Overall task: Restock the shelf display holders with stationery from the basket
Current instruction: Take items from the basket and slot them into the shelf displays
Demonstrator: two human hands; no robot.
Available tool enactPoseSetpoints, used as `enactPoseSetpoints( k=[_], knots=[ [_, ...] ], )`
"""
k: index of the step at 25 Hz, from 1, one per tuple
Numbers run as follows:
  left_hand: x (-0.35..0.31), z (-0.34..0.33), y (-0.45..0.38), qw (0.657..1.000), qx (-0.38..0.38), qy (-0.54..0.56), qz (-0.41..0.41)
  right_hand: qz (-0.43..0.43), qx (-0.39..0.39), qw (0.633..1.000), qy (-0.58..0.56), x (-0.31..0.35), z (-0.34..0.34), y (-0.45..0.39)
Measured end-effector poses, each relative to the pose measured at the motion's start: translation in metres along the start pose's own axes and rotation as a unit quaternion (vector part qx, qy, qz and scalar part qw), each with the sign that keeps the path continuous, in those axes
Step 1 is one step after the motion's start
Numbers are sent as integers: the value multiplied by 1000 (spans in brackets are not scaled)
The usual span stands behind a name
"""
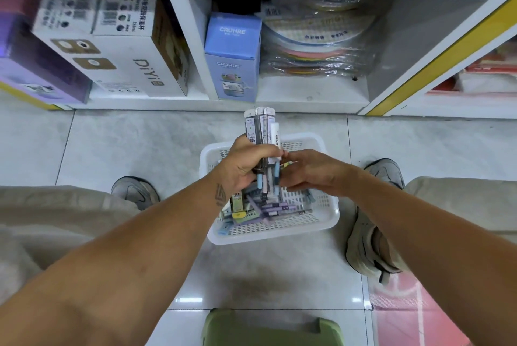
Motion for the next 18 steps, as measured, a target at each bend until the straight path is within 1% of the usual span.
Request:
enactPoseSetpoints(
  k=[1,4,7,10,11,13,16,18],
  knots=[
    [-2,0,4,1000,-3,19,5,9,-9,1000,26,1,-2,2],
    [-5,1,14,997,-12,76,13,49,-76,994,55,13,2,6],
    [-7,5,18,990,-29,133,29,47,-91,993,66,20,4,14],
    [-14,15,24,984,-76,154,41,44,-96,985,135,30,10,26],
    [-20,19,28,983,-90,156,42,44,-103,981,160,36,14,32],
    [-35,22,40,983,-94,150,44,58,-114,975,179,52,24,48],
    [-60,23,65,990,-77,111,37,109,-130,967,189,89,35,79],
    [-80,18,85,995,-53,80,30,144,-154,952,224,120,40,98]
  ],
)
Point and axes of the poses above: each hand's wrist, its own y-axis away from the middle knuckle, its own z-axis out of the back of the hand, x = y × z, the point moved 8 cm from there along -y, towards the middle knuckle, and after that the axes turned 12 degrees about -x, right-handed, at the moved point
